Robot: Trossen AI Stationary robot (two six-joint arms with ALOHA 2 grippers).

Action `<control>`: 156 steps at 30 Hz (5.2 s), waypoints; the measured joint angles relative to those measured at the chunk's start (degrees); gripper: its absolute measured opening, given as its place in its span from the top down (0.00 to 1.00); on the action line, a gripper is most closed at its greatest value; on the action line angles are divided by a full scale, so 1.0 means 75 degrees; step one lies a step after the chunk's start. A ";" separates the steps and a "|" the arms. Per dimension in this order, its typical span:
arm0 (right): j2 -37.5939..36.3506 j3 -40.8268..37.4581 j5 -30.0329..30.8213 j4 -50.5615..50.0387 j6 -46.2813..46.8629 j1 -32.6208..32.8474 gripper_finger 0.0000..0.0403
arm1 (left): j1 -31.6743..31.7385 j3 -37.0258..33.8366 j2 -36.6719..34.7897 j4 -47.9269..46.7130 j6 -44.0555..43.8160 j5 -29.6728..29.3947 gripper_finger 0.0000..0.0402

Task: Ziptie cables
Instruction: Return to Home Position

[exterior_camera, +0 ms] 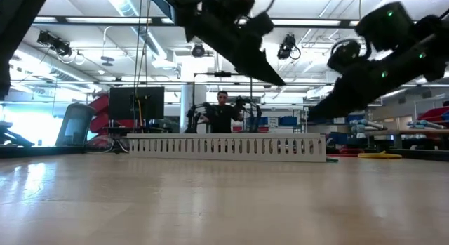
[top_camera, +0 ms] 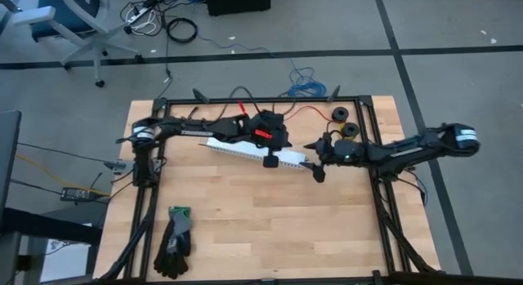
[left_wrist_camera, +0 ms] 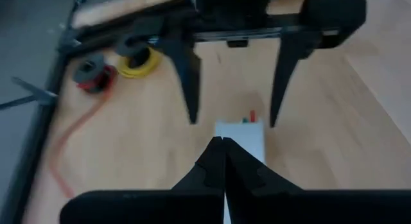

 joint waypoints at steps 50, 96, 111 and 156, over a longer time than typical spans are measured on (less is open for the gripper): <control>-0.7863 0.0009 0.0091 -0.5745 0.0963 0.0020 1.00 | 0.0726 -0.9866 -0.9138 0.5223 -0.2617 -0.1991 1.00; -0.8618 -0.1513 0.0248 -0.3329 0.0302 0.0035 1.00 | 0.0709 -1.0896 -1.4692 0.0900 -0.2943 -0.1462 1.00; -0.8515 -0.1515 0.0286 -0.3439 0.0400 0.0012 1.00 | 0.0703 -1.0899 -1.4690 0.1064 -0.3109 -0.1277 0.98; -0.8515 -0.1527 0.0300 -0.3422 0.0406 0.0012 1.00 | 0.0706 -1.0899 -1.4690 0.1128 -0.3098 -0.1285 0.96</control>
